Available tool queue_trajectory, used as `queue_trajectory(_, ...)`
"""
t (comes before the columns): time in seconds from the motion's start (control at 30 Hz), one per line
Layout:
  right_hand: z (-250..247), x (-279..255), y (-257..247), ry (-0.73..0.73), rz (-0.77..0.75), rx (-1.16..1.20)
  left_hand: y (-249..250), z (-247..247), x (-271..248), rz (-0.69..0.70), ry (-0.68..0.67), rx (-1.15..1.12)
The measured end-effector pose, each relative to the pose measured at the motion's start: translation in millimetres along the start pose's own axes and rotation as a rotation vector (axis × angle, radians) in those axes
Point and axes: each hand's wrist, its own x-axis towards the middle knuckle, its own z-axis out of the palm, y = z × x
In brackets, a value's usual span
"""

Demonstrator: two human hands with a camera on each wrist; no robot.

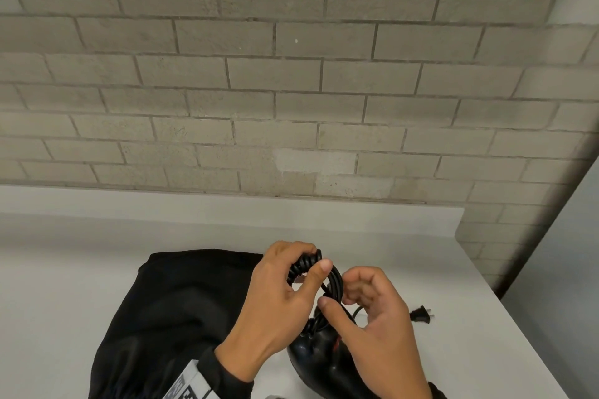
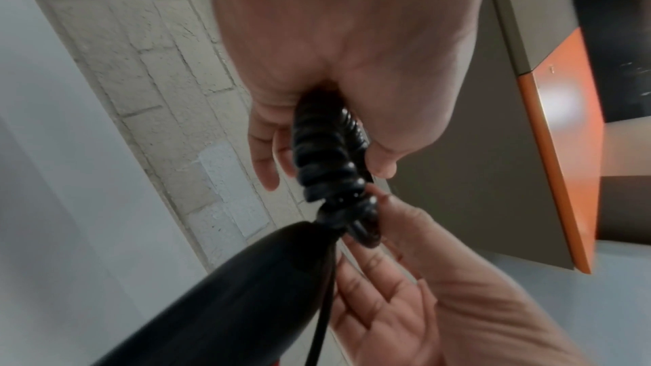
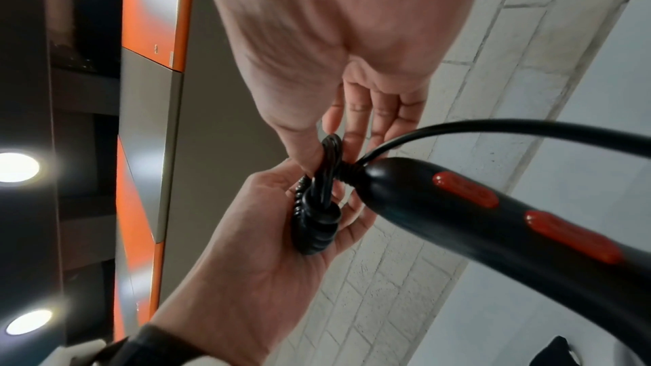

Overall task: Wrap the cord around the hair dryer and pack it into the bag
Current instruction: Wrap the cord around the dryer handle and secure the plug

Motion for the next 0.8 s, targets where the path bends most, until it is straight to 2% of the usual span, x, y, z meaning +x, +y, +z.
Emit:
queue_trajectory(0.1,-0.2,-1.2,1.6,0.019,-0.056,-0.043,1.7,1.4,1.2,-0.028,-0.012,-0.078)
queue_trajectory(0.23,5.1,-3.2,5.1,0.117,-0.315,-0.295,3.2,4.8,0.4,-0.047,0.023,-0.148)
queue_trajectory(0.3,11.3,-3.6,7.7,0.168,-0.374,-0.372,4.6,7.0,-0.8,-0.071,0.038,-0.199)
queue_trajectory(0.57,33.1,-8.1,2.4,0.095,-0.249,-0.586,5.0,12.4,-3.0,-0.109,0.112,-0.211)
queue_trajectory(0.7,35.7,-8.0,-7.2,-0.041,-0.064,-0.786,6.5,15.7,-4.6,-0.093,0.133,-0.187)
queue_trajectory(0.8,34.9,-6.0,-13.2,-0.054,-0.05,-0.73,7.9,17.0,-5.6,-0.062,0.127,-0.188)
